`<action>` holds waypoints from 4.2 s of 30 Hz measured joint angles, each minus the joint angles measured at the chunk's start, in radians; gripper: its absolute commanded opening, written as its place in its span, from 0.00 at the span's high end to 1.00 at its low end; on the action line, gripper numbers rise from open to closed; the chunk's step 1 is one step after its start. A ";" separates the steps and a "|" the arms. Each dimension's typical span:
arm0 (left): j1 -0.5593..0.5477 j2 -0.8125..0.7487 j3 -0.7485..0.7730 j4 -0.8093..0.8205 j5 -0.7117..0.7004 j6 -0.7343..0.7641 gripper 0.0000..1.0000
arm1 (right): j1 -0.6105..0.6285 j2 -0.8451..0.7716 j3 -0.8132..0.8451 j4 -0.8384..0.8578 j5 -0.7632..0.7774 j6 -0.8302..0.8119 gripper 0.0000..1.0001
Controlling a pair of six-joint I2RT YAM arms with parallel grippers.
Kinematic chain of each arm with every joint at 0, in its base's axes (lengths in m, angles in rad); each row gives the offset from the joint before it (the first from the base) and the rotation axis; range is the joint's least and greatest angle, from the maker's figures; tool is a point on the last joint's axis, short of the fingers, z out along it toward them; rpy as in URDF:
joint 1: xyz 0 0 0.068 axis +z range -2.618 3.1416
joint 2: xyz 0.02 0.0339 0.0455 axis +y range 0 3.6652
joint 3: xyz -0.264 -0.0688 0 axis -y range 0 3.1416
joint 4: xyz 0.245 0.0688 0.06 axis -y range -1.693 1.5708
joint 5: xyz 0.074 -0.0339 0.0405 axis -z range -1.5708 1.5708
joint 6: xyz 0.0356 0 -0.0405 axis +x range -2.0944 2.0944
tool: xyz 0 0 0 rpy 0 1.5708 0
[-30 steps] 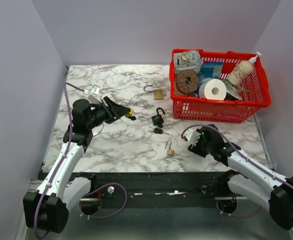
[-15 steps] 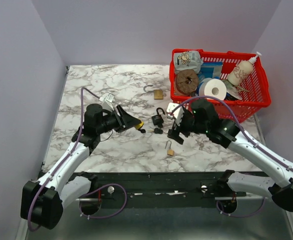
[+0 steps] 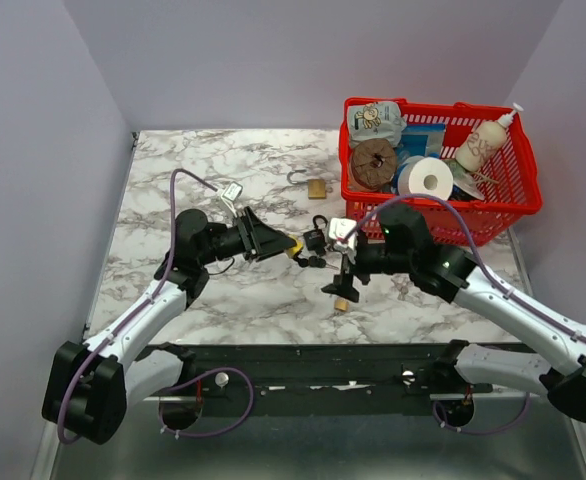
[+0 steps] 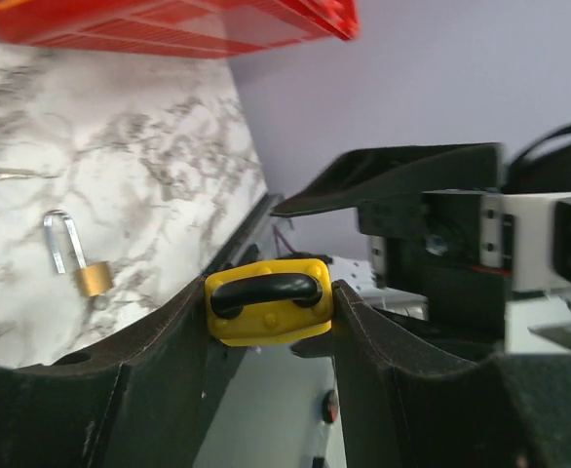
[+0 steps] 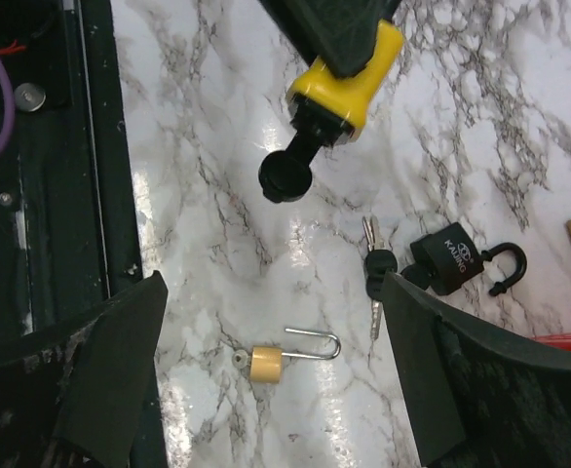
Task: Lock with the key
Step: Adjust the lock, then place the lock at the center of the board.
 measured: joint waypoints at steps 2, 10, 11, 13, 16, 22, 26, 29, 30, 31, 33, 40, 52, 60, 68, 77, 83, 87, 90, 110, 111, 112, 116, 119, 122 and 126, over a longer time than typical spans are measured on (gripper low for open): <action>-0.002 0.008 -0.002 0.084 0.060 -0.034 1.00 | 0.000 -0.077 -0.074 0.034 -0.026 -0.051 0.00; -0.091 0.009 -0.001 0.267 0.231 -0.090 1.00 | 0.053 -0.188 -0.100 0.169 -0.100 -0.126 0.00; -0.106 0.010 0.001 0.274 0.246 -0.091 1.00 | 0.071 -0.186 -0.100 0.182 -0.098 -0.137 0.00; -0.124 0.014 0.010 0.288 0.274 -0.094 1.00 | 0.094 -0.183 -0.100 0.196 -0.098 -0.157 0.00; -0.139 0.031 0.031 0.318 0.303 -0.103 1.00 | 0.125 -0.190 -0.100 0.208 -0.098 -0.200 0.00; -0.154 0.053 0.044 0.366 0.345 -0.122 1.00 | 0.160 -0.231 -0.100 0.201 -0.107 -0.284 0.00; -0.163 0.060 0.044 0.382 0.355 -0.132 1.00 | 0.198 -0.248 -0.102 0.188 -0.106 -0.330 0.00; -0.170 0.061 0.045 0.395 0.360 -0.140 1.00 | 0.216 -0.238 -0.103 0.178 -0.106 -0.360 0.00; -0.171 0.061 0.045 0.396 0.363 -0.143 1.00 | 0.220 -0.234 -0.103 0.176 -0.106 -0.370 0.00; -0.173 0.061 0.045 0.399 0.365 -0.143 1.00 | 0.222 -0.230 -0.103 0.171 -0.103 -0.382 0.00; -0.176 0.062 0.045 0.402 0.368 -0.145 1.00 | 0.228 -0.226 -0.103 0.169 -0.097 -0.399 0.00; -0.179 0.062 0.045 0.417 0.373 -0.151 1.00 | 0.235 -0.225 -0.107 0.179 -0.070 -0.423 0.22; -0.187 0.062 0.045 0.418 0.386 -0.148 1.00 | 0.235 -0.224 -0.109 0.211 -0.043 -0.400 0.44; -0.187 0.062 0.045 0.415 0.383 -0.141 1.00 | 0.235 -0.211 -0.098 0.211 -0.030 -0.333 0.45; -0.180 0.062 0.045 0.390 0.370 -0.134 1.00 | 0.235 -0.182 -0.075 0.197 0.003 -0.270 0.45; -0.176 0.062 0.045 0.349 0.334 -0.115 1.00 | 0.235 -0.168 -0.072 0.198 0.056 -0.223 0.37; -0.164 0.054 0.045 0.314 0.300 -0.083 1.00 | 0.235 -0.166 -0.072 0.195 0.095 -0.183 0.07; -0.111 0.015 0.054 0.155 0.211 -0.003 1.00 | 0.235 -0.180 -0.072 0.142 0.185 -0.102 0.04; -0.091 -0.007 0.072 0.049 0.131 0.055 1.00 | 0.226 -0.200 -0.074 0.093 0.242 -0.022 0.05; -0.131 -0.019 0.150 -0.270 -0.181 0.101 1.00 | 0.116 -0.020 0.043 0.081 0.244 0.441 0.17; -0.132 -0.019 0.154 -0.285 -0.190 0.100 1.00 | 0.117 -0.016 0.044 0.081 0.246 0.436 0.17; -0.132 -0.019 0.164 -0.311 -0.208 0.092 1.00 | 0.117 -0.016 0.045 0.081 0.261 0.431 0.17; -0.133 -0.009 0.213 -0.407 -0.278 0.035 1.00 | 0.117 -0.020 0.051 0.109 0.367 0.349 0.16; -0.132 0.006 0.223 -0.423 -0.295 -0.026 1.00 | 0.114 -0.043 0.027 0.161 0.387 0.228 0.14; -0.131 0.024 0.214 -0.399 -0.289 -0.094 1.00 | 0.113 -0.101 -0.036 0.207 0.369 0.115 0.09; -0.131 0.028 0.190 -0.303 -0.264 -0.121 1.00 | 0.113 -0.103 -0.002 0.190 0.340 0.129 0.05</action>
